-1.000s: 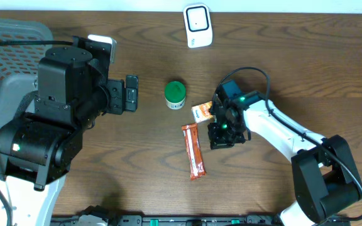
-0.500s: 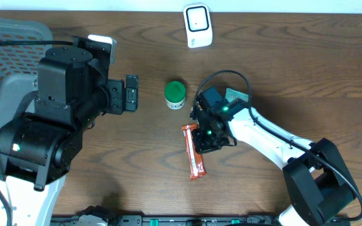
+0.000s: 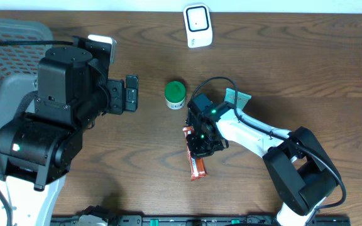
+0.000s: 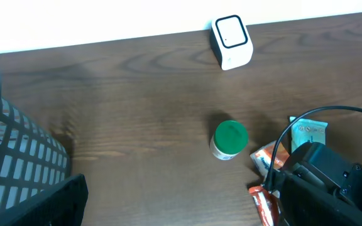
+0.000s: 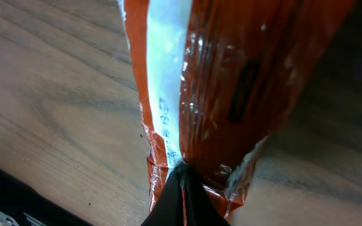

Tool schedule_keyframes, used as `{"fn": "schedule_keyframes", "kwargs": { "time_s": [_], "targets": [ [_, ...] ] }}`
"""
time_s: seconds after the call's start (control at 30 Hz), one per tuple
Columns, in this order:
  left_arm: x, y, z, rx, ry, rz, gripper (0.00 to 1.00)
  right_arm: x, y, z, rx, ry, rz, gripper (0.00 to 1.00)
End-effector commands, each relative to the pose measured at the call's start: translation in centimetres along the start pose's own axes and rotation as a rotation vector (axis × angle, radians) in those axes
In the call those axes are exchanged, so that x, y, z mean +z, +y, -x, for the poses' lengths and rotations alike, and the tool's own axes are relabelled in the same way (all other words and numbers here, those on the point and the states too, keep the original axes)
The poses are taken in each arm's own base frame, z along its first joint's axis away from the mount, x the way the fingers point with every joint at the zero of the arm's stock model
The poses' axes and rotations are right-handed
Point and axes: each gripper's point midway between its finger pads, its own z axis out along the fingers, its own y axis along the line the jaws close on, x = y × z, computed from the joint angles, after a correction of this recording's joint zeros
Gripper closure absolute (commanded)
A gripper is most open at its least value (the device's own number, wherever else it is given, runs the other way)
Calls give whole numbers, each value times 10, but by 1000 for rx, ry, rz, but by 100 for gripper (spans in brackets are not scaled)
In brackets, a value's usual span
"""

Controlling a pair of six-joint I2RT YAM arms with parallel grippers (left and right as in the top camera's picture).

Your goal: Scan the item barcode

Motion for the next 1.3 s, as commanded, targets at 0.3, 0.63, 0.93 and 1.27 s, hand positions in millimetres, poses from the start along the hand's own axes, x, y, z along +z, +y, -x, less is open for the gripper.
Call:
{"fn": "schedule_keyframes", "kwargs": {
  "time_s": [0.3,0.63,0.93,1.27],
  "targets": [
    [1,4,-1,-8,4,18,2,-59,19,-8,-60,-76,-27,99],
    [1,4,-1,-8,4,18,2,-14,13,-39,-35,-8,-54,99],
    [1,4,-1,-8,4,18,2,-4,-1,-36,15,-45,-98,99],
    [1,4,-1,-8,4,18,2,-53,29,-7,-97,-101,-66,39]
  ]
}}
